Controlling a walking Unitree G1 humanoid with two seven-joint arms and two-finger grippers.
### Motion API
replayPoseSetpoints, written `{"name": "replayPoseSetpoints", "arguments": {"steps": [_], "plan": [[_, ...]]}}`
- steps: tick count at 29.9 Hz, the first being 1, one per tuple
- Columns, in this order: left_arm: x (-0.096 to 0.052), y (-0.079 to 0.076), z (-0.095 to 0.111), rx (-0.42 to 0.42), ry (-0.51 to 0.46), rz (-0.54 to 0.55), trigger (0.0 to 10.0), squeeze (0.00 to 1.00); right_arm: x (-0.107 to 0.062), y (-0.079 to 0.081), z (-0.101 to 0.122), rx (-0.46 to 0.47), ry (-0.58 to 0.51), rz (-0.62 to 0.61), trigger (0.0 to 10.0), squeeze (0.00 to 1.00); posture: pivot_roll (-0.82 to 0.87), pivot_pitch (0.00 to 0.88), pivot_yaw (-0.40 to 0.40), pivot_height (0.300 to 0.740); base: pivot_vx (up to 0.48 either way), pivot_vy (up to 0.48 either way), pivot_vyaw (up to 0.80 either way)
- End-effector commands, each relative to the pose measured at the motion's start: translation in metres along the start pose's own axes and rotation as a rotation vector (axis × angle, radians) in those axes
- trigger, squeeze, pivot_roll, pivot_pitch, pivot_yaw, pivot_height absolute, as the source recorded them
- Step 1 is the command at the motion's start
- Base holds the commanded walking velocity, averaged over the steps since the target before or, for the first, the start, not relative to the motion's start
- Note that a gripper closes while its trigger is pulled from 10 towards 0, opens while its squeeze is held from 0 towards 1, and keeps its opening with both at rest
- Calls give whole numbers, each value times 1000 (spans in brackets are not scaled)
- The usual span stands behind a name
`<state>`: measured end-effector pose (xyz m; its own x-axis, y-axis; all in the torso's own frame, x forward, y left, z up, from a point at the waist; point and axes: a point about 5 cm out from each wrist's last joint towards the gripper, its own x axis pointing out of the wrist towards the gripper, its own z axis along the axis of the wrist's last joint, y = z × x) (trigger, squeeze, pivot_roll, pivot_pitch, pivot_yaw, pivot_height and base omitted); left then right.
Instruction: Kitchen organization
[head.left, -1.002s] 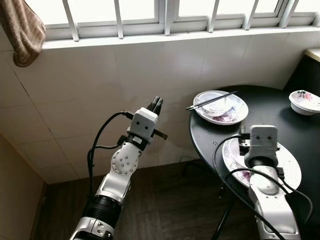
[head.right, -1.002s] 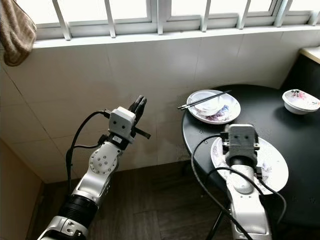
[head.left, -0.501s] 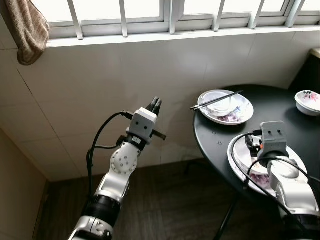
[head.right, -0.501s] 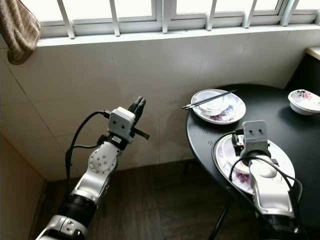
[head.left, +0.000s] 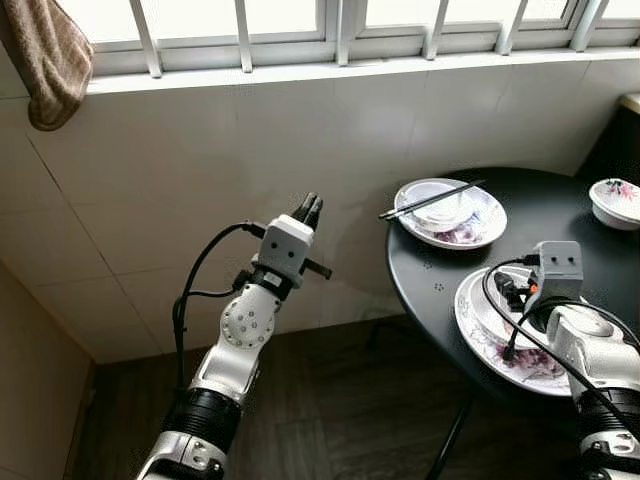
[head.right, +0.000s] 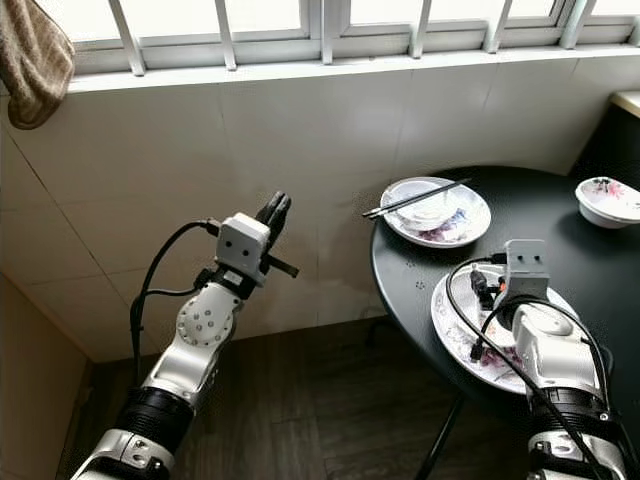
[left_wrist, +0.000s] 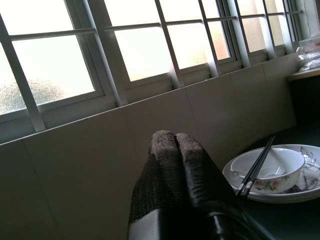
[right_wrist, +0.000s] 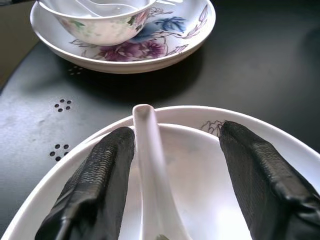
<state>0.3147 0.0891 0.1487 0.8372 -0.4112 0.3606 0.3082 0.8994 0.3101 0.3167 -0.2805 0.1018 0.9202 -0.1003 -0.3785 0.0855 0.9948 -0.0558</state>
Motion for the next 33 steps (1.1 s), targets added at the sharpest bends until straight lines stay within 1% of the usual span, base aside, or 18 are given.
{"name": "replayPoseSetpoints", "arguments": {"steps": [1,6,7,8,10,13,17,20,21,23,24,27,30,33], "plan": [[2,1,1,12,6,0,10000,0,2,3,4,12,-31,12,10000,0,85,0,-53,740,0,0,0],[2,1,0,12,9,-1,10000,0,3,5,2,39,-18,25,10000,0,81,0,-53,740,0,0,0],[3,0,0,11,10,-3,10000,0,3,5,-2,62,0,33,10000,0,81,0,-53,740,0,0,0],[3,0,0,11,10,-3,10000,0,3,5,-2,62,0,33,10000,0,81,0,-53,740,0,0,0],[3,-1,0,10,11,-3,10000,0,4,8,-10,82,37,47,10000,0,79,0,-54,740,0,0,0],[3,-1,0,9,13,-3,10000,0,4,10,-13,97,46,64,10000,0,79,0,-54,740,0,0,0],[3,-2,-1,8,16,-2,10000,0,4,11,-17,106,62,78,10000,0,77,0,-55,740,0,0,0],[3,-2,-1,9,20,-1,10000,0,4,9,-23,87,100,66,10000,0,77,0,-55,740,0,0,0],[3,-2,-1,9,20,-1,10000,0,4,8,-25,86,105,63,3725,0,77,0,-55,740,0,0,0],[3,-2,-1,9,21,-1,10000,0,4,8,-26,87,108,61,3725,0,77,0,-55,740,0,0,0],[3,-2,-2,10,22,-1,10000,0,4,6,-26,88,111,46,0,0,77,0,-59,740,0,0,0],[2,-3,-3,9,27,0,10000,0,3,2,-31,82,131,15,0,0,76,0,-58,740,0,0,0],[2,-3,-3,9,29,-1,10000,0,3,2,-33,83,137,13,0,0,77,0,-57,740,0,0,0],[1,-3,-3,11,31,-2,10000,0,3,3,-32,83,115,3,0,0,77,0,-55,740,0,0,0]]}}
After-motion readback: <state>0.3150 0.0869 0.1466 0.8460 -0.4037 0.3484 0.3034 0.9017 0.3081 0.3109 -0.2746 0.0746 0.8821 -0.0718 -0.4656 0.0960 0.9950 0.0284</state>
